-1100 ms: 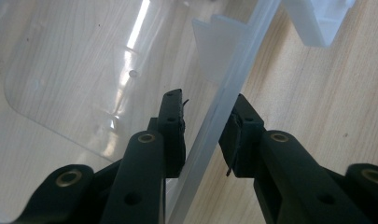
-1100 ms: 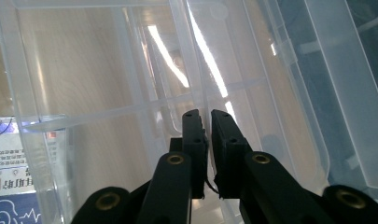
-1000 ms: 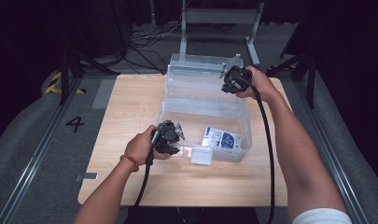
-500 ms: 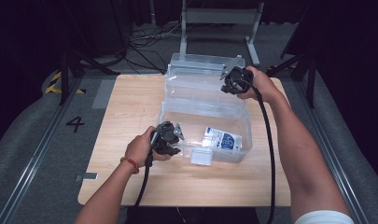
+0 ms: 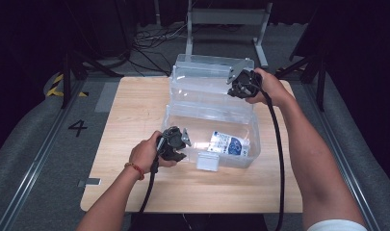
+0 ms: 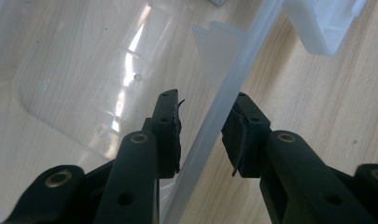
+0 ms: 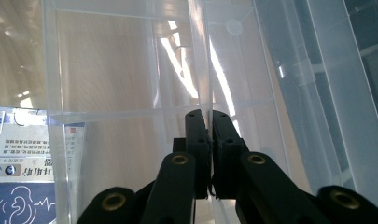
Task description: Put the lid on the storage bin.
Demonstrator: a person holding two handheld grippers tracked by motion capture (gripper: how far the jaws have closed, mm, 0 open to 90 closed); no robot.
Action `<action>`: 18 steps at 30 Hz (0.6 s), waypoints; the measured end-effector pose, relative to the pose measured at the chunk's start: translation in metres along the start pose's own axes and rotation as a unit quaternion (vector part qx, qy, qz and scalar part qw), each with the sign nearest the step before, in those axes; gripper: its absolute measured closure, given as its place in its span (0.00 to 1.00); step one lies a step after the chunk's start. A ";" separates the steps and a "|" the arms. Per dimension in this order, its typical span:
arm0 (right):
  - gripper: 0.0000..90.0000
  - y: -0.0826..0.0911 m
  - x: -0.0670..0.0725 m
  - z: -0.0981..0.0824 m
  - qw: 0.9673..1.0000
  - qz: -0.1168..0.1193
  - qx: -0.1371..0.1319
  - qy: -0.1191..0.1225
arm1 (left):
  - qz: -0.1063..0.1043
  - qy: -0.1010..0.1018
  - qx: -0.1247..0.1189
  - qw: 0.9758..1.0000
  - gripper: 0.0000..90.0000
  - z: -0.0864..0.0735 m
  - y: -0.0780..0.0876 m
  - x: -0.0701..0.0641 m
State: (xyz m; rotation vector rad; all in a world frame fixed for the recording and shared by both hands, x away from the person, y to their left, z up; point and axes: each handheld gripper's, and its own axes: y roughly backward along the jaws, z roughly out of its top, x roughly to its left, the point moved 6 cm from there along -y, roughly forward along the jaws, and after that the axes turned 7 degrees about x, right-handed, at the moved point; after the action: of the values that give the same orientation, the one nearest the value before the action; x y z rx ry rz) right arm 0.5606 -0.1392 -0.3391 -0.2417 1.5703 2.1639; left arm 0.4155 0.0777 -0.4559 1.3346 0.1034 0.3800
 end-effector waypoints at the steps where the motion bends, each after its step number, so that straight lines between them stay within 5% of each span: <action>1: 0.97 0.001 0.001 0.000 1.000 0.001 -0.001 0.000 | -0.001 0.001 0.000 1.000 0.74 0.000 0.000 0.000; 18: 0.98 0.012 0.011 0.001 1.000 0.001 -0.004 0.021 | -0.004 0.013 -0.006 1.000 0.73 0.001 0.000 0.000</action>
State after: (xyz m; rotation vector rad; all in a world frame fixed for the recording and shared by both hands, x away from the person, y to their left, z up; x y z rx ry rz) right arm 0.5459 -0.1383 -0.3327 -0.2900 1.5838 2.1805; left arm 0.4156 0.0763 -0.4558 1.3168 0.1279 0.3894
